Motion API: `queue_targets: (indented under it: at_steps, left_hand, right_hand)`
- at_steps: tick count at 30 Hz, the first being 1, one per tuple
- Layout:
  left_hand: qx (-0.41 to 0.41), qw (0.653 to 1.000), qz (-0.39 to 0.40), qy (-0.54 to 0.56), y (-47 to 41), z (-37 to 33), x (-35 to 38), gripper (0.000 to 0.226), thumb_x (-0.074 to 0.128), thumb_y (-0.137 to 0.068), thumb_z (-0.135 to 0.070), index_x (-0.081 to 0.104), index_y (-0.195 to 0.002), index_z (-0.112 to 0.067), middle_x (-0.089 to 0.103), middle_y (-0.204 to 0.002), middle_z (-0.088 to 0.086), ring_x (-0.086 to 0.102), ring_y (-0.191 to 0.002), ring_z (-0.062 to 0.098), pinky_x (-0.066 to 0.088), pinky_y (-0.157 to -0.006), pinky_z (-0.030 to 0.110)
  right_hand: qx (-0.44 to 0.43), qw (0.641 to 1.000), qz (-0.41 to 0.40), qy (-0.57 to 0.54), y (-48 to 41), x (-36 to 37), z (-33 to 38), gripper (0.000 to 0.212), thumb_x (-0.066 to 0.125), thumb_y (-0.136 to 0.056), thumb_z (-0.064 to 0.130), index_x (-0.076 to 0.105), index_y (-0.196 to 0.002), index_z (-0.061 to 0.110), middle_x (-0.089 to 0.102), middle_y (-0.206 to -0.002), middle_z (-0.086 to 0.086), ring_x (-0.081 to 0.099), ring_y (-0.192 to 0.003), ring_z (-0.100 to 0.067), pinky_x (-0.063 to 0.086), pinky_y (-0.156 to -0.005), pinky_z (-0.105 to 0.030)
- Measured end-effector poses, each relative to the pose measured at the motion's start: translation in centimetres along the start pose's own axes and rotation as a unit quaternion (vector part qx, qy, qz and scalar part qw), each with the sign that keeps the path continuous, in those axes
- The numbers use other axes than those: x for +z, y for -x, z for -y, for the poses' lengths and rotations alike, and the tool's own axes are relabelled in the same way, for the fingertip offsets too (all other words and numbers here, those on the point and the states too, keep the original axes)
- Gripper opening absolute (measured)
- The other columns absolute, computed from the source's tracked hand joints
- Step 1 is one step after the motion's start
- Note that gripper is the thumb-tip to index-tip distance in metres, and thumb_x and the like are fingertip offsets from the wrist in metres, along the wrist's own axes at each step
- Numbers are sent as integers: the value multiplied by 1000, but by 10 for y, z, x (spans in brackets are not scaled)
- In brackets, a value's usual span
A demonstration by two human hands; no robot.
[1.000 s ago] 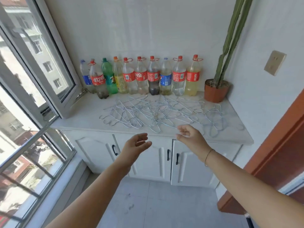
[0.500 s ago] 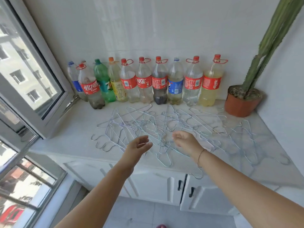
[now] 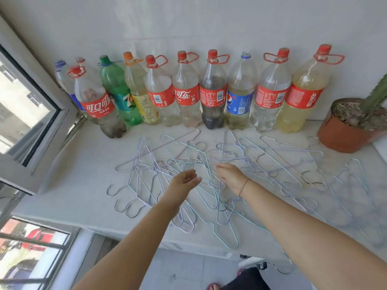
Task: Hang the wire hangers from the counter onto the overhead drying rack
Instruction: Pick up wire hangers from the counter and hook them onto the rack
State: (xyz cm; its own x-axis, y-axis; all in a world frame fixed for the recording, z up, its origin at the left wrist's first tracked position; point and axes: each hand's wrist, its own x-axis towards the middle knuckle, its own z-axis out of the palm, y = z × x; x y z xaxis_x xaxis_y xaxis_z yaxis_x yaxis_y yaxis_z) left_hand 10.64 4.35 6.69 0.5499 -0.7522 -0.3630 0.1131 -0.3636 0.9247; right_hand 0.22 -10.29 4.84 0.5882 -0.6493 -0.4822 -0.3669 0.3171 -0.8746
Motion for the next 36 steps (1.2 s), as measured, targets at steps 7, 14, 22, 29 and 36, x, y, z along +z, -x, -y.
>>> queue_targets:
  at_steps: [7,14,22,29,36]
  left_hand:
    - [-53,998,-18,28,-47,10,7,50,65,-86,-29,52,-132,-13,58,-129,2,52,-120,16,34,-111,38]
    - [-93,993,-42,61,-80,13,18,52,63,-87,-30,49,-134,-11,55,-132,3,48,-124,18,31,-113,39]
    - [-138,985,-53,85,-97,15,27,60,61,-88,-33,42,-139,-9,48,-140,9,43,-130,24,28,-114,41]
    - [-135,983,-50,112,-98,21,34,63,63,-85,-36,43,-138,-8,53,-133,7,48,-123,22,34,-110,38]
    - [-130,967,-85,203,-91,9,20,21,56,-92,-20,61,-108,-7,63,-90,5,60,-79,17,48,-73,26]
  right_hand:
    - [63,996,52,-41,-45,10,3,27,40,-98,28,51,-119,16,55,-101,-2,50,-102,-14,37,-97,-34]
    - [129,972,90,-177,-62,8,-1,14,48,-95,29,53,-92,16,60,-84,-5,59,-76,-16,44,-68,-29]
    - [123,975,68,-169,-72,13,-8,14,49,-94,31,55,-86,20,51,-82,1,48,-69,-11,39,-66,-26]
    - [127,959,97,-234,-71,9,-11,30,46,-95,34,48,-119,17,53,-103,-4,63,-85,-17,46,-78,-33]
    - [71,971,137,-184,-59,1,-4,20,44,-96,26,55,-105,11,64,-86,-4,63,-79,-16,48,-72,-27]
